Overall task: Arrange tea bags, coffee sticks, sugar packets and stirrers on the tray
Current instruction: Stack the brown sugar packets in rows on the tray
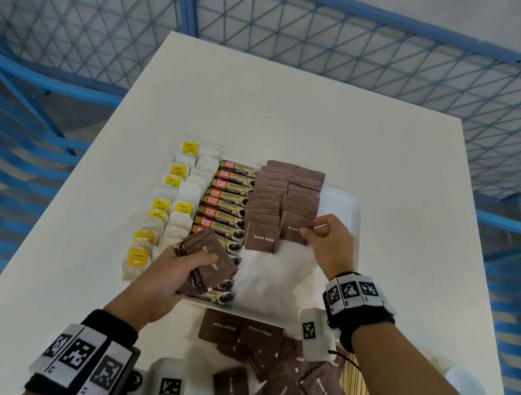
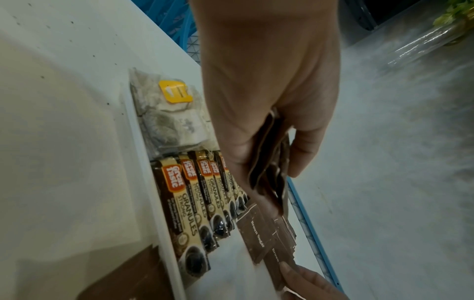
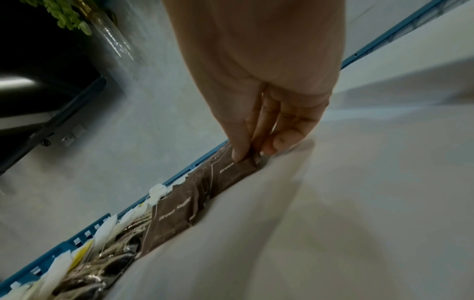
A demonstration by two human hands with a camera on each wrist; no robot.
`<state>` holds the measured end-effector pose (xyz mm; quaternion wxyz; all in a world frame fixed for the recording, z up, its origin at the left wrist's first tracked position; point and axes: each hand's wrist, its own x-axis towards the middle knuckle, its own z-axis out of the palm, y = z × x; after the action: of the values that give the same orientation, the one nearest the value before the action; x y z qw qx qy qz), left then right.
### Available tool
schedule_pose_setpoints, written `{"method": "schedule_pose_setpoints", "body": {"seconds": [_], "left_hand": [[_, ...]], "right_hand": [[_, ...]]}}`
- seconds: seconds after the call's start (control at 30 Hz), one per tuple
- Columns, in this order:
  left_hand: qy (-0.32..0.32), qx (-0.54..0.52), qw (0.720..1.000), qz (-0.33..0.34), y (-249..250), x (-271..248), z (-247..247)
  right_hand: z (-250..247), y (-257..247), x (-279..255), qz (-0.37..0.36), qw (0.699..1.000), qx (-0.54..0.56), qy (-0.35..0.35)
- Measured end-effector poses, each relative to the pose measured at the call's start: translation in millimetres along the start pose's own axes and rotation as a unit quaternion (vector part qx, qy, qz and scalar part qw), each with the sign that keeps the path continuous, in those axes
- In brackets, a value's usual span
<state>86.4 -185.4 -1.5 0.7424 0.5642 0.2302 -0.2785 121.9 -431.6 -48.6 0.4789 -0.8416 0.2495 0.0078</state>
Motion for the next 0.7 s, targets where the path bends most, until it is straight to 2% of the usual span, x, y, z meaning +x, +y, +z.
{"method": "schedule_pose_setpoints", "body": {"seconds": [0.23,0.37,0.43,0.5,0.6,0.63,0.7], "left_hand": [[-0.015,-0.014,1.0,0.01,3,2,2],[-0.029,-0.016,0.999,0.019,4,0,5],[-0.033,-0.012,0.999,0.021,4,-1,7],[-0.037,-0.011,0.999,0.023,5,-2,9],[-0.04,-0.003,0.999,0.033,5,-3,10],[-0.041,0.0,0.998,0.037,5,-4,10],[-0.039,-0.003,0.998,0.04,6,-5,9]], "right_hand": [[4,1,-6,-0.006,0.999,-0.029,0.037],[10,-13,-24,-0.061,0.997,-0.032,0.045],[14,-24,-38,-0.099,0.994,-0.04,-0.003],[18,-34,-56,-0.126,0.988,-0.029,-0.089],[22,-46,-79,-0.084,0.964,0.029,-0.25],[24,-47,-83,-0.081,0.955,0.039,-0.282],[27,-47,-88,-0.09,0.949,0.058,-0.295]]}}
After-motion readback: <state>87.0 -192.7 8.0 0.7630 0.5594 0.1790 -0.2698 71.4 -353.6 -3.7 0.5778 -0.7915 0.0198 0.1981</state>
